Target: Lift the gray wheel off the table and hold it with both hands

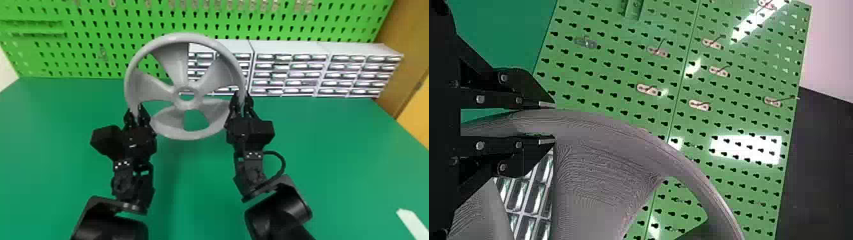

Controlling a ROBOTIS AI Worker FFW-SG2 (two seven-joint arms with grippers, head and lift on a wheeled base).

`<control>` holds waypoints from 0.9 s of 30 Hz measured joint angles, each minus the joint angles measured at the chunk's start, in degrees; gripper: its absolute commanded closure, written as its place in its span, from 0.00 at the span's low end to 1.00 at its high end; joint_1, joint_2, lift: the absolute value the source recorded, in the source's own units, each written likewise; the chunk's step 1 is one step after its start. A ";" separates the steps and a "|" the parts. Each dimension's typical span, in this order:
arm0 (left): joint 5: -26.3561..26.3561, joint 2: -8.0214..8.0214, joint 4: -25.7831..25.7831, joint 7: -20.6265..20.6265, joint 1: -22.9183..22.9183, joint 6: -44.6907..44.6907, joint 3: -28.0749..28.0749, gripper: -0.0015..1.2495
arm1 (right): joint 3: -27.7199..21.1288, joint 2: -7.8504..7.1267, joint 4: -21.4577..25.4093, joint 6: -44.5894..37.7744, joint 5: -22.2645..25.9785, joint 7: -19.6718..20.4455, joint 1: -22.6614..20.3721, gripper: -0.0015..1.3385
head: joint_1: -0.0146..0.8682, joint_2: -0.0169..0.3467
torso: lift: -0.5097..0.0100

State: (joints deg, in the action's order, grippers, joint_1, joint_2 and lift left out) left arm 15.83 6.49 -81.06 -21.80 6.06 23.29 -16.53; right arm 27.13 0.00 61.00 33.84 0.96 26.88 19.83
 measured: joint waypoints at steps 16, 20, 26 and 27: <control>0.11 0.01 -0.04 0.00 0.28 0.00 0.17 0.79 | -0.31 0.00 -0.21 0.00 -0.05 0.00 -0.52 0.93 | 0.82 0.09 | 0.79; -0.02 0.01 -0.05 0.00 0.29 0.00 0.17 0.79 | -0.39 0.00 -0.33 0.00 -0.06 0.00 -0.62 0.93 | 0.82 0.09 | 0.79; -0.10 0.01 -0.05 0.00 0.30 0.00 0.15 0.79 | -0.48 0.00 -0.44 0.00 -0.07 -0.01 -0.61 0.93 | 0.82 0.09 | 0.79; -0.10 0.01 -0.06 0.00 0.30 0.00 0.16 0.79 | -0.49 0.00 -0.44 0.00 -0.07 -0.01 -0.60 0.93 | 0.82 0.09 | 0.79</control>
State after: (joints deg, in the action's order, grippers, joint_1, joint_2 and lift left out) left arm 15.73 6.50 -81.12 -21.80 6.36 23.29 -16.37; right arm 26.64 0.00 60.56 33.84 0.89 26.88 19.23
